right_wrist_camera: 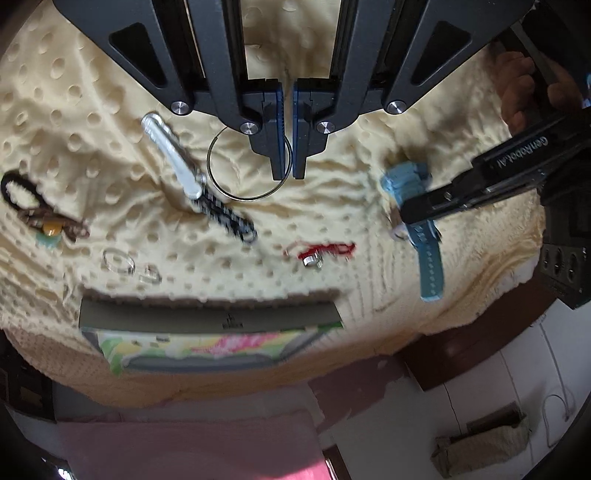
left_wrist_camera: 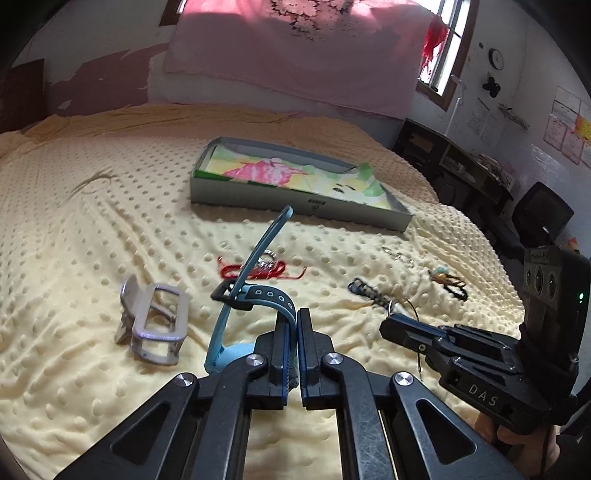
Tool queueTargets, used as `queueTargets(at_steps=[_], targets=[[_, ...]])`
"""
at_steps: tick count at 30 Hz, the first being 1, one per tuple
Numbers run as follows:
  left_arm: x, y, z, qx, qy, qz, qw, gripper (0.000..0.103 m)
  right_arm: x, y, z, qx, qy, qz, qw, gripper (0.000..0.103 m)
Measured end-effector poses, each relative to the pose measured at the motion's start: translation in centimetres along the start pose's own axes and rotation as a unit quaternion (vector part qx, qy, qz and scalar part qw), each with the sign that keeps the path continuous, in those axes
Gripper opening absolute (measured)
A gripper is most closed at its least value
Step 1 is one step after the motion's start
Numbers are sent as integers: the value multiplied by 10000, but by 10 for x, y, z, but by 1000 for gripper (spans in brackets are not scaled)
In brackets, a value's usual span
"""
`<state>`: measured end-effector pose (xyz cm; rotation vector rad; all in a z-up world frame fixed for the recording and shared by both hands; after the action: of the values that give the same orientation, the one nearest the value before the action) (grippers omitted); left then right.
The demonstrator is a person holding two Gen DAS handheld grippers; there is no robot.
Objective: Organize jewelry
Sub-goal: 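Lift and carry the blue watch and silver rings over the grey tray with both tools, then open both tools to drop the watch and rings into the tray, then withdraw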
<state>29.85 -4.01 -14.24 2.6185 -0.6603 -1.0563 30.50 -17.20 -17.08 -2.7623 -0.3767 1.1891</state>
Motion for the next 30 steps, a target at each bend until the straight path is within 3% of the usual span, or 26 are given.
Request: queueTargets(at_steps=[9,19,24,30], targets=[[21,15,-74,211,157,450,9986,4,-17,16,-78,143,749,-178,9969,3],[102,-11,-159,-44,351,572,9977,4,41,63,-172,666,1226,34,9902,3],[145,-30,-166,-177,69,540,9984,4,76,82,-192,947,1141,207,9887,3],[170,-40,-150,-314,-304,328,9985,6,114,91,-179,1118,571,425,9912,3]])
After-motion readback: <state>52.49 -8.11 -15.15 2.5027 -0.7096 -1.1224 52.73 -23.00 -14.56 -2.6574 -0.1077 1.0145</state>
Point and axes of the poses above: each gripper's, at about its wrist camera, not at the fingertips, and x roughly the way its jaws point, y to its right, z to its underside, the point moved 7 cm from there along x, roughly the way its jaws point, and after that the axes turned 10 degrees about z, right-handed, at the moved point
